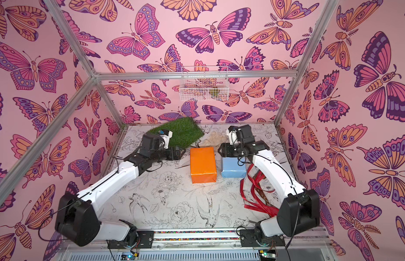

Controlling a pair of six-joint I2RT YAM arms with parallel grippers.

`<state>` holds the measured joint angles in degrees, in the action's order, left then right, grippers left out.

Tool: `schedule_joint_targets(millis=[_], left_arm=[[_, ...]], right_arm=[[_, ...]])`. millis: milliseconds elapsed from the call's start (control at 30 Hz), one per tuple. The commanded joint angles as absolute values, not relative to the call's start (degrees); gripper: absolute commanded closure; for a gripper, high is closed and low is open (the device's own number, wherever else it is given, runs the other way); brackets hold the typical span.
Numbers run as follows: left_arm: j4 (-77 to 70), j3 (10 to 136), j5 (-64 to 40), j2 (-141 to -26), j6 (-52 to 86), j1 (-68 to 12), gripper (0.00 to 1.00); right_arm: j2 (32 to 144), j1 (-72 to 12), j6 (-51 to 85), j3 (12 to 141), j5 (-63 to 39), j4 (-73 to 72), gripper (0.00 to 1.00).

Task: Untie the ribbon bows on the gift boxes
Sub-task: Move the gift box to the center of the board, then reset both arms

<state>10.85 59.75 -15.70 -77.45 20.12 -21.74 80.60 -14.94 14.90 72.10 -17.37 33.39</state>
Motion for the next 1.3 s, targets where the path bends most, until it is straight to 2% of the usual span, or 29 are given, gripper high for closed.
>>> schedule_joint_targets(millis=[0,233,433,667,900,1033,1267], left_arm=[[14.32,54.87,-13.60,-73.50,15.75,-17.67,0.04],[6.34,43.60,3.16,-68.02,8.93,-11.86,0.00],[-5.28,35.05,6.73,-69.52,6.72,-3.48,0.00],[-29.78,24.20,5.55,-71.98,4.56,2.61,0.00],[-53.27,16.84,0.84,-82.76,3.25,4.22,0.00],[-58.43,15.99,-0.11,-86.74,2.92,4.22,0.00],[-57.95,17.12,-0.52,-88.57,2.60,4.22,0.00]], right_arm=[[76.39,-9.00,12.26,67.72,-15.73,30.47,0.31],[67.37,-4.72,3.01,47.23,0.25,5.94,0.23],[67.07,2.28,7.80,31.86,-0.15,-17.36,0.22],[73.67,4.39,8.46,25.84,0.24,-31.25,0.21],[79.64,4.39,7.83,20.74,0.92,-44.80,0.21],[80.96,4.39,7.35,20.19,-0.15,-47.25,0.21],[84.77,4.39,6.33,18.57,-2.77,-53.39,0.21]])
